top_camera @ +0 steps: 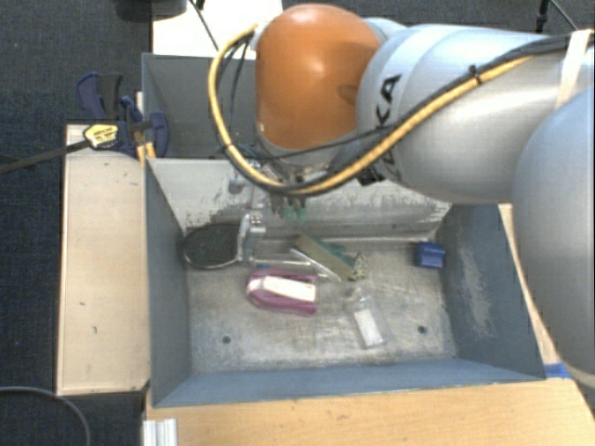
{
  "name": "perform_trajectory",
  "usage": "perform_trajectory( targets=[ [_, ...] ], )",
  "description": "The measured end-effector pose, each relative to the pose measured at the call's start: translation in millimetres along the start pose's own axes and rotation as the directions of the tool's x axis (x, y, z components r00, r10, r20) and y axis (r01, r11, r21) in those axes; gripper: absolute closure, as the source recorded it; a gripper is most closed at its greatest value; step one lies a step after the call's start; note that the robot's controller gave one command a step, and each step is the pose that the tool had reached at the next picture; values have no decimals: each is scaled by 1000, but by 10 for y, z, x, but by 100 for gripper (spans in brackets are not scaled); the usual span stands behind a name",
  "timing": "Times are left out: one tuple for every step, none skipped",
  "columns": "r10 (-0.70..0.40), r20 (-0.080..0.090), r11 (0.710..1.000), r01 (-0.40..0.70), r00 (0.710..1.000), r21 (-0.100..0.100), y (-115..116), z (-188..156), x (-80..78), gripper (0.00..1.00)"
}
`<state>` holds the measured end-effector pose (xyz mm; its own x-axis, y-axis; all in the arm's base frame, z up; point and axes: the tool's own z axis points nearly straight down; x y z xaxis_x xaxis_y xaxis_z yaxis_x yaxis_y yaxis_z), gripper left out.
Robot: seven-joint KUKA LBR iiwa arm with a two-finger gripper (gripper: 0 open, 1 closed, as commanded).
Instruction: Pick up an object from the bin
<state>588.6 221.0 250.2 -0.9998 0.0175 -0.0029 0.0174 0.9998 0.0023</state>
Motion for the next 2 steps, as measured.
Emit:
perform_trajectory(
  targets=[
    [220,-2,975,-220,975,2,-52,1540,79,0],
    [156,1,988,-156,988,1,-277,1785,-16,0]
  ],
)
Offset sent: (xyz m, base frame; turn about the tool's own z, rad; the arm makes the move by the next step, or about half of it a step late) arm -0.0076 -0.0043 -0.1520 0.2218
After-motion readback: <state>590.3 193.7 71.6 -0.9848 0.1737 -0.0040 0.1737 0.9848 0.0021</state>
